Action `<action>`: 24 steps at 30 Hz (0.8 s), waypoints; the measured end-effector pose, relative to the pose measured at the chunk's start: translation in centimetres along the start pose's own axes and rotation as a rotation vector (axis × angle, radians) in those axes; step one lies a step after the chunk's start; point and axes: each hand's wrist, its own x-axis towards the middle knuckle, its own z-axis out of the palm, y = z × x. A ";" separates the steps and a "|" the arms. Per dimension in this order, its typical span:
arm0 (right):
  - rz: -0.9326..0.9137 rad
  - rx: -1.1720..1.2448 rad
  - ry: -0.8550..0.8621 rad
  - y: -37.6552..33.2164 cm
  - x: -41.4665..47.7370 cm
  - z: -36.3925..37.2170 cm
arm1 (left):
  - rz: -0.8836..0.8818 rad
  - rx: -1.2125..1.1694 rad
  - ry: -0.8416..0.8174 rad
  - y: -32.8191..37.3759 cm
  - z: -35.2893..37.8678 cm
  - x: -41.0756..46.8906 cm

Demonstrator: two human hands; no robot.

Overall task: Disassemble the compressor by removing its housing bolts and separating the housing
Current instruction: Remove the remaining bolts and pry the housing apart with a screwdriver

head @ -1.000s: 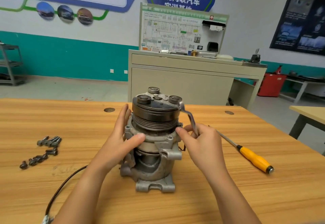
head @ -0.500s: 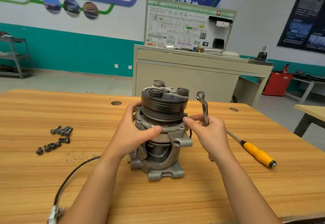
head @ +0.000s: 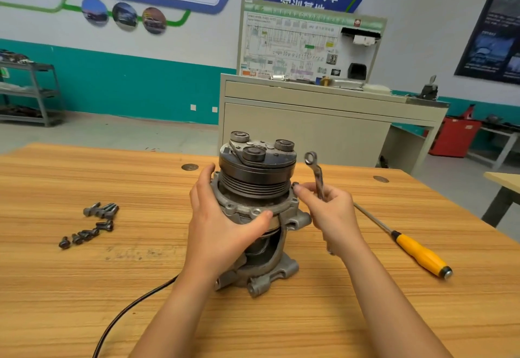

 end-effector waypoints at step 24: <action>-0.129 -0.013 -0.233 -1.1 1.2 0.1 | 0.003 -0.088 -0.219 -2.1 -2.9 2.7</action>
